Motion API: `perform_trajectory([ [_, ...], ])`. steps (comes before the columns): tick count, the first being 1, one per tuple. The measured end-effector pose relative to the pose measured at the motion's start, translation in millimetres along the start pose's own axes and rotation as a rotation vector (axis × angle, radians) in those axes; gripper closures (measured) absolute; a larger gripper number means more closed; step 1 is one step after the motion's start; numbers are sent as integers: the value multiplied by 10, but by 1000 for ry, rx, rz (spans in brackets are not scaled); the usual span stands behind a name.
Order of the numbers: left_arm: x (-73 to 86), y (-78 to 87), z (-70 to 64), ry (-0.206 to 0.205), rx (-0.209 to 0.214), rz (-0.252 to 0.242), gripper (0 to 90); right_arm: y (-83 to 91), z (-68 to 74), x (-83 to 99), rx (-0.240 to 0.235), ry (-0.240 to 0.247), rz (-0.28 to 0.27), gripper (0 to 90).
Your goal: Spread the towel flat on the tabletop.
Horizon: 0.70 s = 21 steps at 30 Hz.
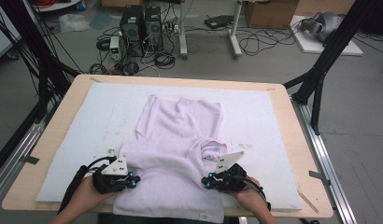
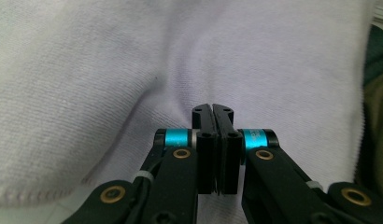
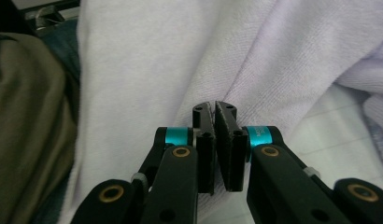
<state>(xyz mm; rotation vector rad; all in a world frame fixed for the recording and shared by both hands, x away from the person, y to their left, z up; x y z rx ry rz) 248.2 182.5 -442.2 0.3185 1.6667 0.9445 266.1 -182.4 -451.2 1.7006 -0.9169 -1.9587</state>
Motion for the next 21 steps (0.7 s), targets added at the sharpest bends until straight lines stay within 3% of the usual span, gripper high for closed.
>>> perform_trajectory([
  [6,41,291,-215,-19,10,-41,882,111,233,-16,-55,31,-27,872],
  [8,33,363,-276,-27,20,-67,876,205,359,-54,-86,58,-67,862],
  [10,12,386,-267,-23,3,-81,803,318,398,-89,-72,70,-117,819],
  [13,-43,323,-134,-10,-35,-89,688,393,278,-91,25,49,-108,777],
  [15,-78,235,-20,-6,-65,-92,670,347,157,-71,61,26,-83,763],
  [18,-110,63,163,21,-115,-81,644,187,15,-52,77,6,-69,719],
  [21,-102,-101,292,52,-118,-37,627,-8,-68,-69,70,-14,-37,663],
])
Point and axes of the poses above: each handheld gripper's, and its own axes: y roughly backward along the jaws, x roughly out of its underside, z roughly to its left, the point moved 2 cm from there along -y, roughly forward along the jaws, and after that the axes turned 4 degrees about y, right-handed, at the moved point
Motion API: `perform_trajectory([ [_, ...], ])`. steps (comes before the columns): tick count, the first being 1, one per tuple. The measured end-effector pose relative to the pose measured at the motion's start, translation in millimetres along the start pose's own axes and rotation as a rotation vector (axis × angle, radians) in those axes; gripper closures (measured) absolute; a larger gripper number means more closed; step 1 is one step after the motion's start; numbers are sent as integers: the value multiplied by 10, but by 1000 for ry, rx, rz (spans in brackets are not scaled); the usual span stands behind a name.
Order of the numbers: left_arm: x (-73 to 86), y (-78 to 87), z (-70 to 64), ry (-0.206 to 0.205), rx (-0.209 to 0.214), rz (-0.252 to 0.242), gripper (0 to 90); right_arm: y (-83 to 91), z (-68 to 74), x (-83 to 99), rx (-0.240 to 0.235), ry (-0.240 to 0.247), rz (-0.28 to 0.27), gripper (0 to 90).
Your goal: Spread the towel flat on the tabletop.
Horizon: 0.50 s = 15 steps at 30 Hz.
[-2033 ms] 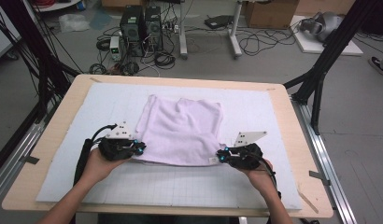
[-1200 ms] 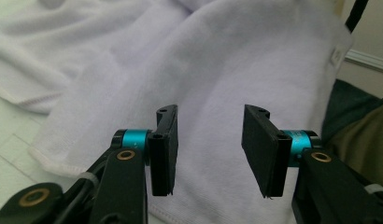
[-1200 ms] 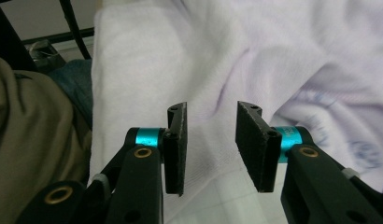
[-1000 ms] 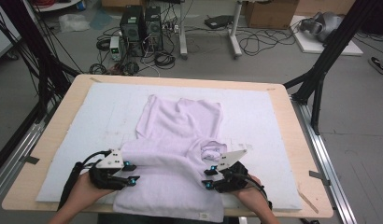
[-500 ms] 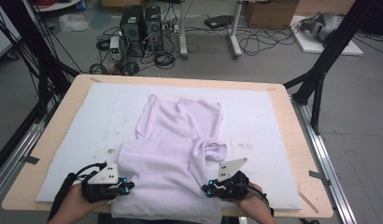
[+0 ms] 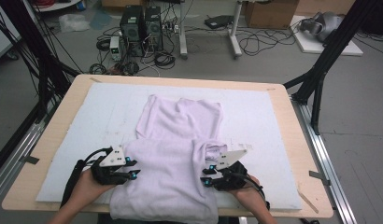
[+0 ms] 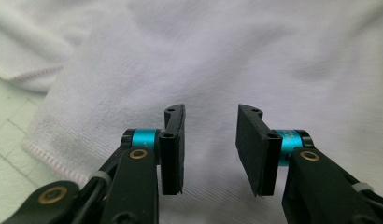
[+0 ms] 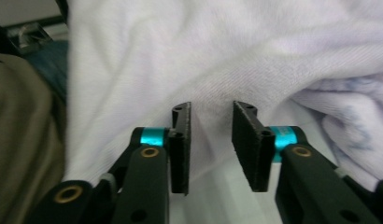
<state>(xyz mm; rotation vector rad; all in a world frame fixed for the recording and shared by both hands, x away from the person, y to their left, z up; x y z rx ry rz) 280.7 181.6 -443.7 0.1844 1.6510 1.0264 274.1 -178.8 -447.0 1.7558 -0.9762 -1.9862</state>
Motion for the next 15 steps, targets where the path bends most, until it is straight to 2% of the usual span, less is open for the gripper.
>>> perform_trajectory([
  [1,15,-45,16,-4,10,17,653,-53,1,-11,-10,5,12,672],
  [2,33,-73,13,-8,26,21,721,-93,3,-22,-7,24,34,700],
  [4,45,-74,-9,6,42,-2,847,-136,19,-32,-4,42,53,812],
  [5,48,-58,-18,-9,37,10,873,-130,13,-34,-13,40,51,858],
  [6,49,-46,-25,-16,39,15,878,-121,10,-31,-19,31,53,874],
  [8,64,-3,-49,4,45,7,883,-82,16,-19,-34,18,41,881],
  [10,82,74,-73,-1,42,0,884,-15,47,-6,-30,17,25,882],
  [15,125,306,-231,-13,57,-26,885,243,217,54,-51,6,-5,885],
])
Point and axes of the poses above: each handheld gripper's, and its own axes: y roughly backward along the jaws, x roughly out of its underside, z roughly to its left, the point moved 2 cm from there along -y, roughly forward along the jaws, and after that the axes turned 4 degrees about y, right-handed, at the moved point
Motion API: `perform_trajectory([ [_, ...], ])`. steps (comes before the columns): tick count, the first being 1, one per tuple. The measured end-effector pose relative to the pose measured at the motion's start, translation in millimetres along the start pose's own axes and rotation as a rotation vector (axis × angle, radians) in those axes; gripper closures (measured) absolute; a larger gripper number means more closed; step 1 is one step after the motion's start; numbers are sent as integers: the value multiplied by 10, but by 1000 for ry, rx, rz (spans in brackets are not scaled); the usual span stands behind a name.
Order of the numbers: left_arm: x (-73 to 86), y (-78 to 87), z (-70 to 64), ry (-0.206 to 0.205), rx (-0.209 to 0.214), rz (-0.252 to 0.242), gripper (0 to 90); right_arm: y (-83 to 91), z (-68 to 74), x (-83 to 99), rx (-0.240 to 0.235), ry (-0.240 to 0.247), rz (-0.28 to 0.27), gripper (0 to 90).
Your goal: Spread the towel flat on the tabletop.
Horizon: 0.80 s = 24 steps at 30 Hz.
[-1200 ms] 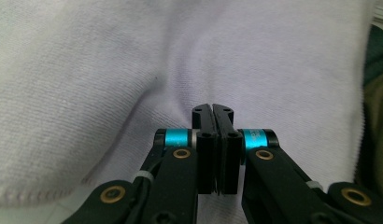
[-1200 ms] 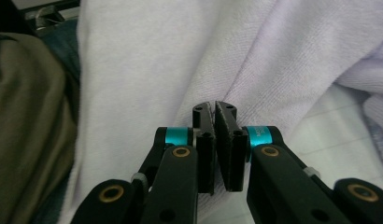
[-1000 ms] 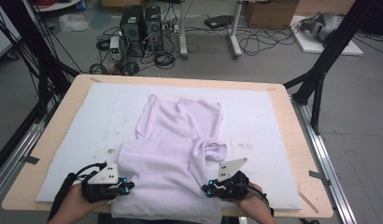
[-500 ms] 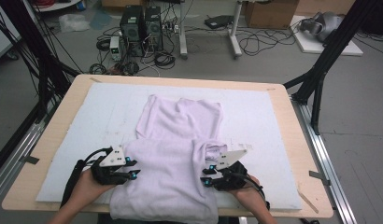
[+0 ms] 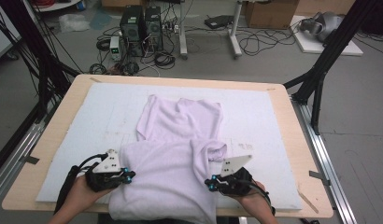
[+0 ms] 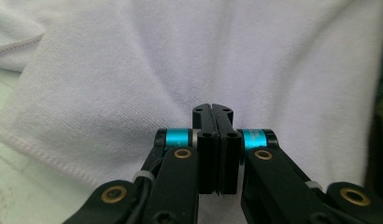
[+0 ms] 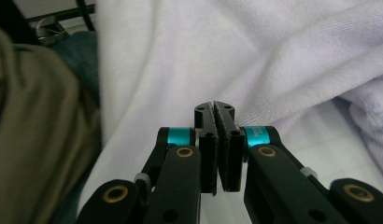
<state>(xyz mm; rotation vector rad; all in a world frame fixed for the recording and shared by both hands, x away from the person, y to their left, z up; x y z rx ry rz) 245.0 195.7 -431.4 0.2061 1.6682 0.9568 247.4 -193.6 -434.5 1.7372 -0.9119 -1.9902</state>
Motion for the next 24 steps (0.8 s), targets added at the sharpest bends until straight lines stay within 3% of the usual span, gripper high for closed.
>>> perform_trajectory([
  [2,7,93,-85,-24,10,-7,883,138,129,-2,-32,15,-29,895],
  [4,-4,156,-135,-35,14,-26,854,251,188,-22,-32,25,-69,871],
  [5,-17,167,-138,-36,13,-38,780,304,191,-38,-10,24,-85,858],
  [7,-54,148,-93,-34,-3,-48,710,337,136,-68,48,39,-63,811],
  [11,-110,-26,115,-18,-48,-34,702,143,-90,-84,104,32,-11,742],
  [15,-83,-256,276,18,-44,25,651,-185,-270,-41,80,26,39,654],
  [16,-62,-322,292,26,-34,46,652,-262,-297,-32,81,28,76,661],
  [17,-48,-344,295,24,-25,32,665,-312,-306,-28,79,34,90,692],
  [18,-40,-344,296,26,6,22,733,-312,-316,-32,72,37,76,780],
  [19,-41,-343,275,27,0,23,841,-311,-315,-36,62,32,83,834],
  [20,-42,-336,251,11,-6,30,872,-311,-305,-34,48,29,85,860],
  [24,-15,-248,187,14,12,36,883,-264,-252,-10,20,34,89,876],
])
Point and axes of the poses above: each handheld gripper's, and its own axes: y roughly backward along the jaws, x roughly out of its underside, z roughly to its left, the point moved 2 cm from there along -y, roughly forward along the jaws, and after that the axes turned 4 degrees about y, right-handed, at the moved point
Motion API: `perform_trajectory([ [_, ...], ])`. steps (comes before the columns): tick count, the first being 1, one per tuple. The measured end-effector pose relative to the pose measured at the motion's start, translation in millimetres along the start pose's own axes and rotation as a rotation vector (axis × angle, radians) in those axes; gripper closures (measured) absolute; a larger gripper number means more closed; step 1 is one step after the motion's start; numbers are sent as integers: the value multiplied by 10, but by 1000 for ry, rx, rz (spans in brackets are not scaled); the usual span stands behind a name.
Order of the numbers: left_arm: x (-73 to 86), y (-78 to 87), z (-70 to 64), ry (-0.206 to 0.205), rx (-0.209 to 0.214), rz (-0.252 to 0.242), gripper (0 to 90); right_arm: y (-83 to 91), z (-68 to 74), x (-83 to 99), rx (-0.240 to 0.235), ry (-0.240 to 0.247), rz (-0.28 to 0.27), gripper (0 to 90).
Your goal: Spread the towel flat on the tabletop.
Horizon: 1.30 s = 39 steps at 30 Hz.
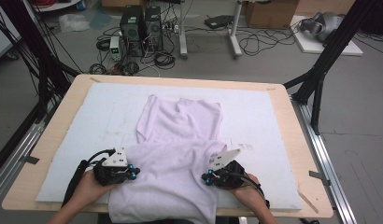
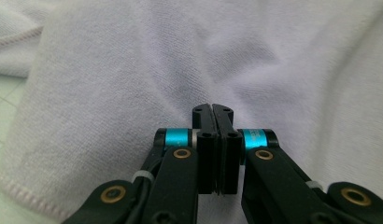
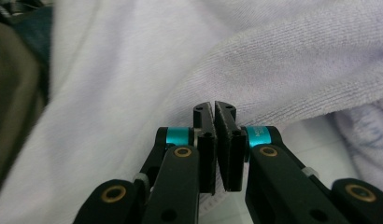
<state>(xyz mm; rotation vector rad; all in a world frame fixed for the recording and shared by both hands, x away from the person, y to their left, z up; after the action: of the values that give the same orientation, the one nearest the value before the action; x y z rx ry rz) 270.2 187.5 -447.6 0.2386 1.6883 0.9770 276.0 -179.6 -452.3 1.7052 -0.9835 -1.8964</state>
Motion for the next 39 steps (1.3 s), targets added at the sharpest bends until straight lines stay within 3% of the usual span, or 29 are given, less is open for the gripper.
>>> perform_trajectory([
  [5,71,228,-191,-13,8,-36,884,191,218,73,-33,-5,-36,878],
  [6,83,306,-262,-38,19,-40,883,234,268,75,-45,-5,-47,877],
  [9,70,464,-436,-75,54,-113,855,445,514,14,-87,35,-111,866],
  [10,52,497,-451,-79,51,-127,794,508,553,-14,-87,47,-136,848],
  [12,7,510,-402,-78,24,-128,708,600,547,-64,-63,48,-166,783],
  [15,-26,410,-229,-53,-16,-124,672,559,373,-87,-3,42,-133,710],
  [18,1,185,-34,-2,-26,-68,606,352,207,-60,-12,0,-103,619],
  [21,53,14,26,-2,-13,-7,606,104,105,-7,-42,-22,-55,589],
  [23,74,-5,16,-10,23,-24,708,-23,89,24,-63,-32,-14,625],
  [24,74,1,-1,-12,32,-19,815,-29,92,24,-48,-18,-36,687],
  [26,80,21,-44,-22,25,-10,873,-26,84,20,-46,-16,-23,826],
  [31,169,172,-132,-38,25,-2,883,-20,138,10,-93,8,-17,882],
  [34,217,342,-278,-59,29,-37,883,94,316,-21,-157,37,-51,883],
  [36,228,454,-364,-81,52,-70,876,211,450,-72,-174,73,-90,877],
  [37,225,489,-390,-78,54,-84,853,275,509,-101,-172,90,-101,866],
  [39,202,509,-383,-75,50,-91,708,373,551,-137,-143,106,-102,795],
])
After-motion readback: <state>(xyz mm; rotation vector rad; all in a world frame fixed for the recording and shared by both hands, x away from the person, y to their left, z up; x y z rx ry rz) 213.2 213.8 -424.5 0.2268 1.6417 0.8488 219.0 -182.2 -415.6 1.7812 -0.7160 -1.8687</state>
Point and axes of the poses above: each handheld gripper's, and its own axes: y roughly backward along the jaws, x roughly out of its underside, z roughly to its left, the point moved 2 cm from there along -y, roughly forward along the jaws, and after that the axes turned 4 degrees about y, right-handed, at the moved point
